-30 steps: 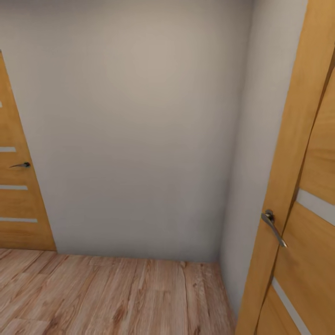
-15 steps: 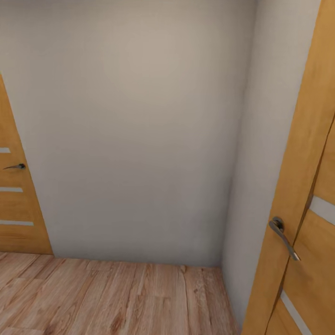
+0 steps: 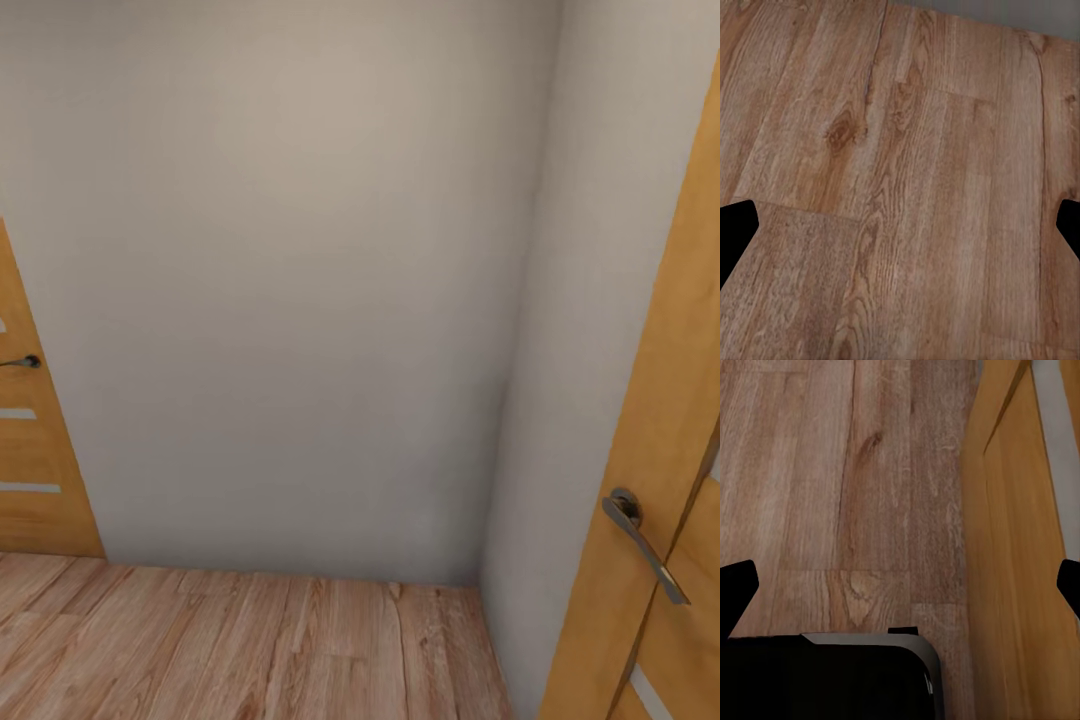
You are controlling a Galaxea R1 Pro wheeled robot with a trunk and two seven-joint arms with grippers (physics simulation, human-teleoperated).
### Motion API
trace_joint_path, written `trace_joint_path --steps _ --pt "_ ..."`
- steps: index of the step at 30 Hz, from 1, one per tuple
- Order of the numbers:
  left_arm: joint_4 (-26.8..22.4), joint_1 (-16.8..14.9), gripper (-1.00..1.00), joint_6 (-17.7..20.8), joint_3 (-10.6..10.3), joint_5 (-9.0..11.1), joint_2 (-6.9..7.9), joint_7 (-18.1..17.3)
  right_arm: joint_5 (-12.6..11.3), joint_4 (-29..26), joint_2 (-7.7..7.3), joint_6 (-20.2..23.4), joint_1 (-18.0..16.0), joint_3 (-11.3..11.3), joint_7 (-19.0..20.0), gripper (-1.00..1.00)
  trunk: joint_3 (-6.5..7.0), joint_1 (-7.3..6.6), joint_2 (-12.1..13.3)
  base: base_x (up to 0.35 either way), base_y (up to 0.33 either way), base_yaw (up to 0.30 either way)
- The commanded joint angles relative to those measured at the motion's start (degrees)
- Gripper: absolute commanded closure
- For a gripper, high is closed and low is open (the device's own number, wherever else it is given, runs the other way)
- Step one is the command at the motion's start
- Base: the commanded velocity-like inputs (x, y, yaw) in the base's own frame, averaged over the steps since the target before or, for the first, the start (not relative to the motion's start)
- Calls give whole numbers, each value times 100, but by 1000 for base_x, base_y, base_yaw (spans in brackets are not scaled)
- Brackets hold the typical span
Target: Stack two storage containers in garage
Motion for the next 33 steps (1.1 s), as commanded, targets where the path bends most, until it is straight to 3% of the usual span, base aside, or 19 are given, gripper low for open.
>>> trace_joint_path --steps 1,33 --pt "26 -11 -100 -36 -35 56 -2 -22 -61 -10 -3 -6 3 41 23 -100 -6 1 -5 6 0 0" --pt "27 -11 -100 -36 -36 56 -2 -13 -44 -10 -3 1 3 41 23 -100 -6 1 -5 136 0 7"
